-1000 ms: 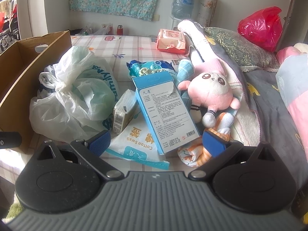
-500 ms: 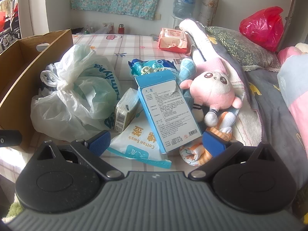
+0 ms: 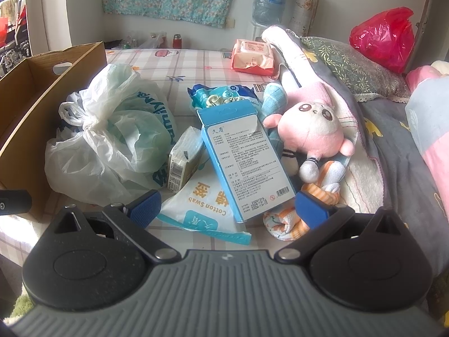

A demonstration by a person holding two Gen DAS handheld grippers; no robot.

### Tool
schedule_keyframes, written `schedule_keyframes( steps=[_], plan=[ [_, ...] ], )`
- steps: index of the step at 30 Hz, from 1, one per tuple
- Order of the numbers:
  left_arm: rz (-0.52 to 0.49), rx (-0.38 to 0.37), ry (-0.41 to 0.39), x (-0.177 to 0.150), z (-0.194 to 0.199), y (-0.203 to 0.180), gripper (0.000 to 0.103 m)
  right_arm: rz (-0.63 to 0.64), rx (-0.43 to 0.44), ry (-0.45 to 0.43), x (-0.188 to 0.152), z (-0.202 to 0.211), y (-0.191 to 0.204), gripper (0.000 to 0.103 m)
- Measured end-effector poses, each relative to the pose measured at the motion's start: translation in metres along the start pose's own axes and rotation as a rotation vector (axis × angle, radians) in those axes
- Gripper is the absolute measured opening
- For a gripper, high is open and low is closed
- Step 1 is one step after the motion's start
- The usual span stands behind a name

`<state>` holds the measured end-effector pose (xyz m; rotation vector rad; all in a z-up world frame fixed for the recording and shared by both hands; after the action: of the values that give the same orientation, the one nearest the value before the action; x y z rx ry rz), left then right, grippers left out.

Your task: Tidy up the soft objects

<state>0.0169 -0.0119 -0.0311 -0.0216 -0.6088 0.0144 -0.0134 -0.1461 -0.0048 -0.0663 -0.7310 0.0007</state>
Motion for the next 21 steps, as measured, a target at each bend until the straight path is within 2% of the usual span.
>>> schedule_keyframes(
  steps=[21],
  plan=[
    [0.000,0.000,0.000,-0.0005,-0.0005,0.0007,0.103,-0.003,0.004,0.002,-0.0012,-0.0007,-0.0006,0.102]
  ],
)
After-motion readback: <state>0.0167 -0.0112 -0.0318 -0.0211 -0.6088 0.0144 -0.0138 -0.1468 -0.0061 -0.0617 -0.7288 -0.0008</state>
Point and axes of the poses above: each gripper's, at about its wrist camera, not at the fingertips, and z roughly against the way its jaws point, y to its left, x to its top, the point moved 3 cm from there along -z, roughly the way its jaws point, and after that the axes turned 4 degrees about x, right-handed, at the moved point
